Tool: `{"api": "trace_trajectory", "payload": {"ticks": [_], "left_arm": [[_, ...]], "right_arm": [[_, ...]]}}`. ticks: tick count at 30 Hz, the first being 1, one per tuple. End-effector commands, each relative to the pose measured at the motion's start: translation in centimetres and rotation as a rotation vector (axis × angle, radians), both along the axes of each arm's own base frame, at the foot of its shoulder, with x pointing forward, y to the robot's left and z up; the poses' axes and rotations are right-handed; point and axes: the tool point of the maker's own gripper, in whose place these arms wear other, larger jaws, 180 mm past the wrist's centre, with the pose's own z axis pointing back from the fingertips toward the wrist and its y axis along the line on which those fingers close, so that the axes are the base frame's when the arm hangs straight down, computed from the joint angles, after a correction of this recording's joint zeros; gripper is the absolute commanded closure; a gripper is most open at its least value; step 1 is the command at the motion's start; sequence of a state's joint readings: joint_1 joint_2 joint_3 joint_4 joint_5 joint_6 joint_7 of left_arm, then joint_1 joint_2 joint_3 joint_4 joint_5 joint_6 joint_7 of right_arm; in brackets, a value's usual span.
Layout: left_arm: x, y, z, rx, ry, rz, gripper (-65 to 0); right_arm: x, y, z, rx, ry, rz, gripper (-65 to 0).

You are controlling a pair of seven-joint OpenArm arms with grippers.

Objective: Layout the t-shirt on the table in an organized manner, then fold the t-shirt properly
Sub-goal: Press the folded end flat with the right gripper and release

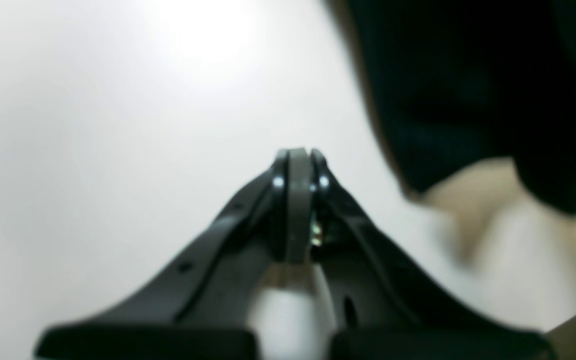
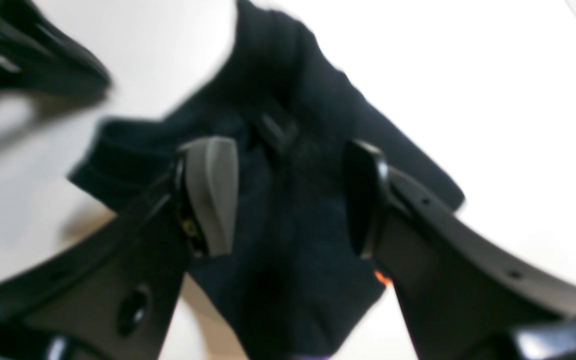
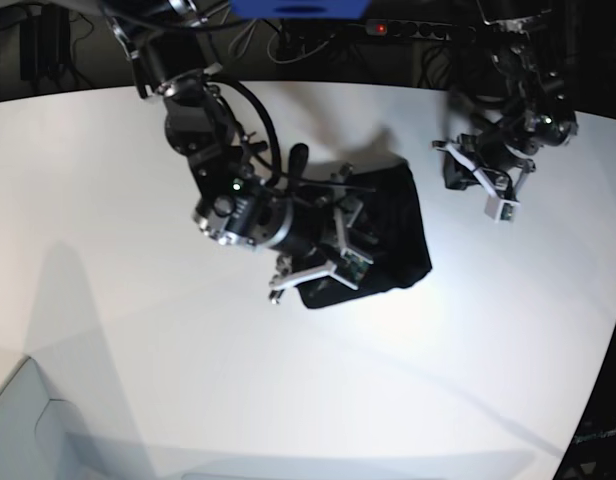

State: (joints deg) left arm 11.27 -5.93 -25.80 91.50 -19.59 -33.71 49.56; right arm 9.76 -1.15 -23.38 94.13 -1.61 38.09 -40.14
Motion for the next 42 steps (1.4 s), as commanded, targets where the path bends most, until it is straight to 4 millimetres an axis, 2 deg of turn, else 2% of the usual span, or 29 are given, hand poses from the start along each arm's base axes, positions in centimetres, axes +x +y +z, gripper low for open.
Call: {"api": "trace_trajectory", "payload": {"ticks": [1,4,8,10,13,16,19,23,26,29,33,38,42], "left_arm": [[1.6,-0.1,2.6,-0.006,-0.097,-0.010,-0.1],[1.6,1.3,5.0,0.034,-0.165,0.021,-0.1],[2.0,2.0,8.0,0.057,-0.248,0.038,-0.1],[1.9,1.6,9.0,0.035,-0.255,0.023,-0.1],[1.8,2.5,10.1,-0.013,-0.264,0.063,-0.1],[3.1,1.7,11.6,-0.084,-0.314,0.076,-0.1],[3.8,0.6,12.1,-0.124,-0.338,0.081,-0.1],[5.0,-2.3,12.5,-0.202,-0.357,0.065,-0.1],[5.6,-3.8,11.6,-0.230,-0.334,0.038,-0.1],[6.3,-5.0,10.1,-0.241,-0.290,0.021,-0.1],[7.4,-5.5,8.7,-0.265,-0.248,0.019,-0.1],[8.8,-5.7,6.3,-0.322,-0.178,0.038,-0.1],[9.7,-4.2,5.0,-0.327,-0.176,0.066,-0.1]], "right_arm": [[1.1,0.2,1.5,0.049,-0.032,-0.015,-34.3],[2.3,-0.7,1.2,0.049,-0.022,-0.046,-34.2],[2.8,-0.9,-0.7,0.027,0.030,-0.051,-34.0],[2.8,-0.6,-1.3,0.029,0.047,-0.047,-34.0],[2.0,0.8,-2.1,0.054,0.085,-0.035,-34.0],[1.4,1.9,-3.1,0.067,0.132,-0.029,-34.1],[0.8,3.1,-3.9,0.080,0.173,-0.019,-34.1],[0.1,3.3,-4.9,0.085,0.204,-0.017,-34.2],[-0.7,4.6,-4.5,0.141,0.202,-0.002,-34.3],[-1.4,4.9,-4.7,0.169,0.206,0.000,-34.3],[-2.3,5.2,-5.0,0.200,0.215,-0.001,-34.3],[-2.4,5.0,-4.0,0.224,0.186,-0.009,-34.3],[-2.8,4.2,-2.7,0.227,0.141,-0.015,-34.3]]}}
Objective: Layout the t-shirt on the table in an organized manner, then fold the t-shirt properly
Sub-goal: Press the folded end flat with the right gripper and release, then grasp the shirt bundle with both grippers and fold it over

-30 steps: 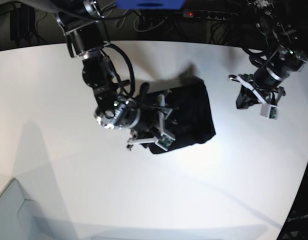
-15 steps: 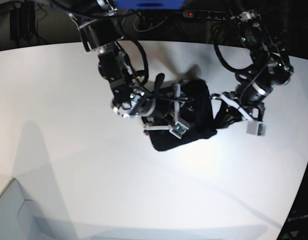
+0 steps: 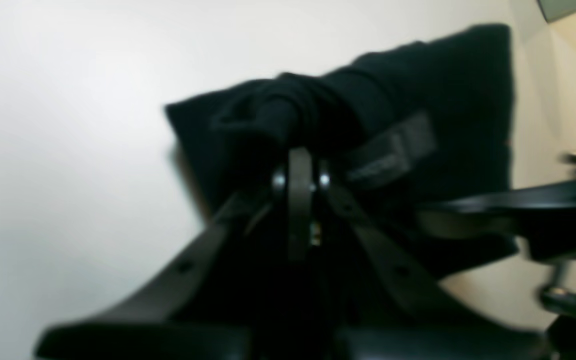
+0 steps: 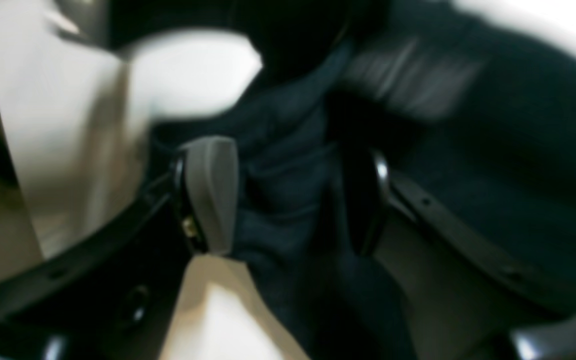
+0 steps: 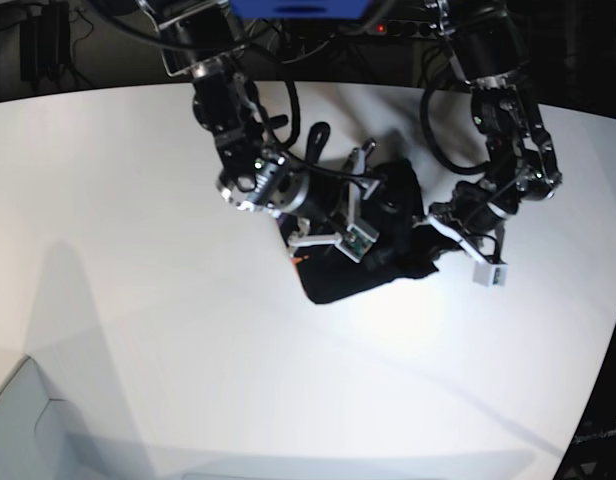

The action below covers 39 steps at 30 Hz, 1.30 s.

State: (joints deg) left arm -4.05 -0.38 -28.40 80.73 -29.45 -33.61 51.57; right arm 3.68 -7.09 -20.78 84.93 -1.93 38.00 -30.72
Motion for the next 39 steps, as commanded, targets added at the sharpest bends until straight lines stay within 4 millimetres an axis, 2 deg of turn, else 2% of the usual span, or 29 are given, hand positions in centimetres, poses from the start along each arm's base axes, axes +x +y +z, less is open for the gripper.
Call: {"api": "trace_trajectory", "payload": {"ticks": [1,3,7,10,14,17,22,23,29,31,34,35,37,39], "left_arm": [[1.1,0.2,0.9,-0.020,-0.044,0.014,-0.1],[1.2,0.6,0.4,-0.034,-0.047,0.036,-0.1],[1.0,1.4,-0.8,-0.037,-0.025,0.053,-0.1],[0.6,2.3,-2.1,-0.032,0.014,0.060,-0.1],[0.9,2.5,-2.8,-0.043,0.037,0.063,-0.1],[0.8,2.5,-3.1,-0.048,0.046,0.064,-0.1],[0.8,2.4,-3.2,-0.050,0.051,0.062,-0.1],[0.8,2.4,-3.1,-0.048,0.046,0.062,-0.1],[0.6,2.5,-3.1,-0.050,0.048,0.061,-0.1],[0.8,3.3,-2.4,-0.028,0.030,0.060,-0.1],[0.4,4.2,-0.9,0.006,-0.002,0.047,-0.1],[0.2,4.2,0.0,0.006,-0.021,0.041,-0.1],[-0.4,6.0,1.8,0.023,-0.054,0.057,-0.1],[-0.6,6.4,3.8,0.008,-0.094,0.064,-0.1]], "right_arm": [[0.5,0.2,1.8,0.039,-0.047,-0.001,-34.3],[0.6,-0.1,2.7,0.045,-0.073,-0.009,-34.3],[0.8,-2.1,3.2,0.008,-0.117,-0.021,-34.3],[2.1,-4.2,3.5,-0.002,-0.135,-0.078,-34.3],[5.1,-7.2,5.0,-0.003,-0.176,-0.171,-33.1],[6.1,-7.8,5.3,-0.008,-0.182,-0.186,-24.9],[7.1,-7.8,4.4,-0.045,-0.140,-0.186,-1.8],[7.0,-7.5,4.1,-0.038,-0.128,-0.186,0.0],[7.2,-7.1,1.2,-0.051,-0.041,-0.178,0.0],[7.2,-7.1,0.2,-0.060,-0.012,-0.175,0.0],[7.8,-7.0,-0.3,-0.057,0.001,-0.173,0.0],[7.7,-6.9,-0.6,-0.053,0.006,-0.173,0.0],[7.7,-6.8,-0.7,-0.047,0.009,-0.171,0.0],[7.7,-6.7,-0.9,-0.043,0.014,-0.170,0.0]]}}
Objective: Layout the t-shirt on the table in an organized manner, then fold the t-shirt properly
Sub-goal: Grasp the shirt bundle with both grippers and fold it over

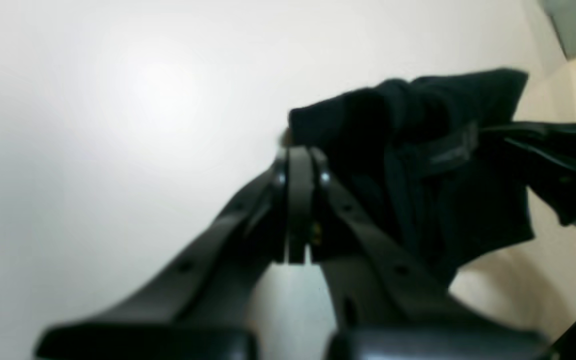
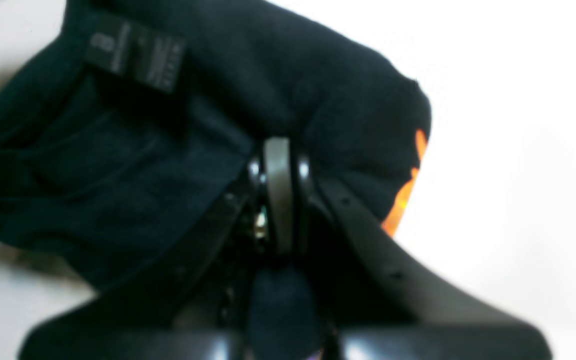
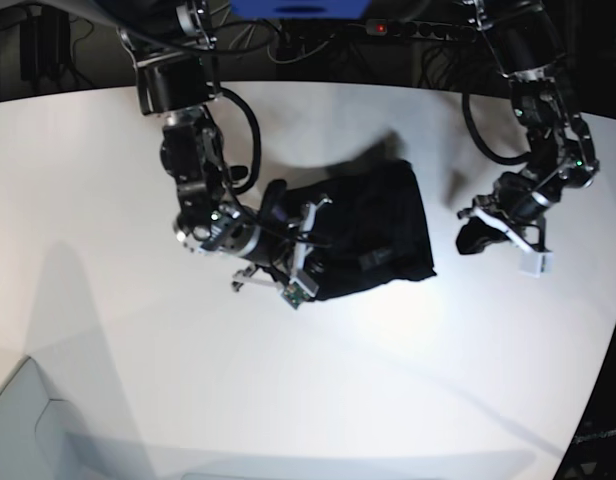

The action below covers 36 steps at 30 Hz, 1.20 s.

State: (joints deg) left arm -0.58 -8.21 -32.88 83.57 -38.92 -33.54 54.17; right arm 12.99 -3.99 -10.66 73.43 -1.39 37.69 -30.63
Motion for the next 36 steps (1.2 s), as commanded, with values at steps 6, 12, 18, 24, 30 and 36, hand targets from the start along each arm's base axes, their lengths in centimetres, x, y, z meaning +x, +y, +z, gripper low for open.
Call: {"api": "trace_trajectory", "payload": {"ticks": [6,12,18,24,30,36], "left_arm": [[1.5,-3.1,5.0,-0.077,-0.148,-0.057,-0.1],[1.7,-9.4,4.2,-0.137,-0.129,-0.159,-0.1],[3.3,-12.4,1.4,-0.025,-0.095,-0.182,-0.1],[3.5,-11.3,-2.0,-0.008,-0.015,-0.160,-0.1],[3.4,-8.2,-4.1,0.032,0.048,-0.145,-0.1],[3.8,-8.0,-5.1,0.005,0.054,-0.120,-0.1]], "right_arm": [[0.6,1.6,1.8,0.047,-0.036,0.012,0.0],[-0.1,2.4,1.3,0.062,-0.014,0.017,0.0],[-0.4,2.6,1.3,0.063,-0.011,0.019,0.0],[-0.2,1.3,1.1,0.038,-0.017,0.011,0.0],[0.5,-0.5,3.7,0.014,-0.115,-0.002,0.0],[1.0,-0.4,5.4,0.021,-0.164,-0.003,0.0]]}}
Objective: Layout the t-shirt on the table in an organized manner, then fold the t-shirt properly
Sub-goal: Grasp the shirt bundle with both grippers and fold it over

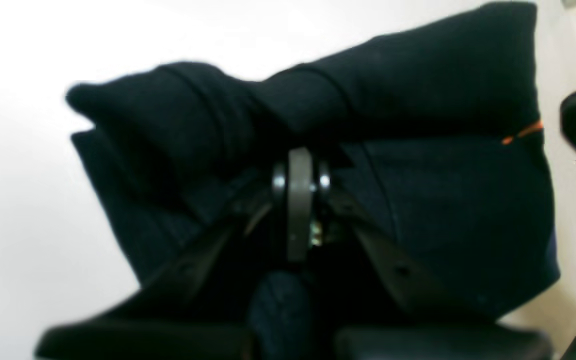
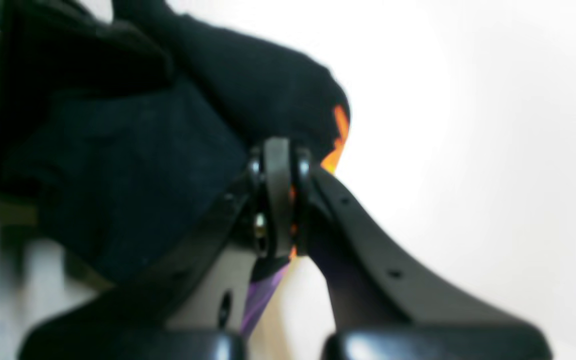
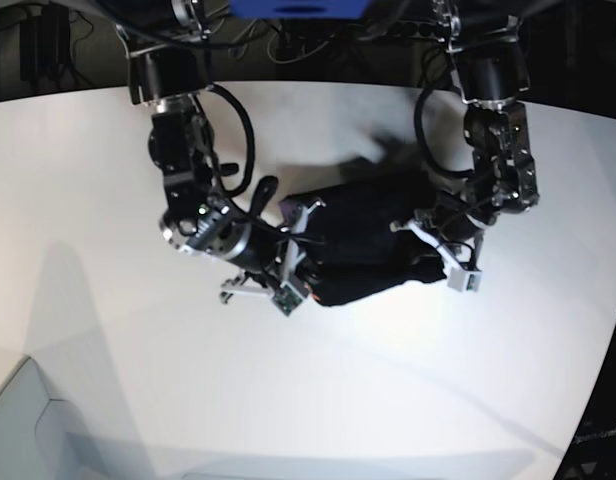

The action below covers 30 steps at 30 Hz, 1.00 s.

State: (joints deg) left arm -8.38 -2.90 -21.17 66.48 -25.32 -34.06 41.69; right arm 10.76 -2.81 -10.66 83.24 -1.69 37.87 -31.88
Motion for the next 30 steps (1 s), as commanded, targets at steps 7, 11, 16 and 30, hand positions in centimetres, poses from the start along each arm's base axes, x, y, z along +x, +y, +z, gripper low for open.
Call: {"api": "trace_trajectory", "payload": {"ticks": [7,11,16,30], "left_arm": [[0.2,0.3,0.1,0.024,0.002,-0.006,-0.1],[0.1,0.2,0.0,0.024,0.006,-0.010,-0.1],[0.0,0.4,-0.1,0.027,0.009,-0.007,-0.1],[-0.7,1.6,-0.7,0.050,0.024,0.000,-0.1]], "right_arm": [[2.0,2.6,2.6,0.083,-0.044,0.019,0.0],[3.5,3.7,2.1,0.088,-0.009,0.031,0.0],[4.3,3.8,-0.4,0.074,0.068,0.036,0.0],[4.1,2.4,-4.1,0.154,0.107,-0.002,0.0]]}}
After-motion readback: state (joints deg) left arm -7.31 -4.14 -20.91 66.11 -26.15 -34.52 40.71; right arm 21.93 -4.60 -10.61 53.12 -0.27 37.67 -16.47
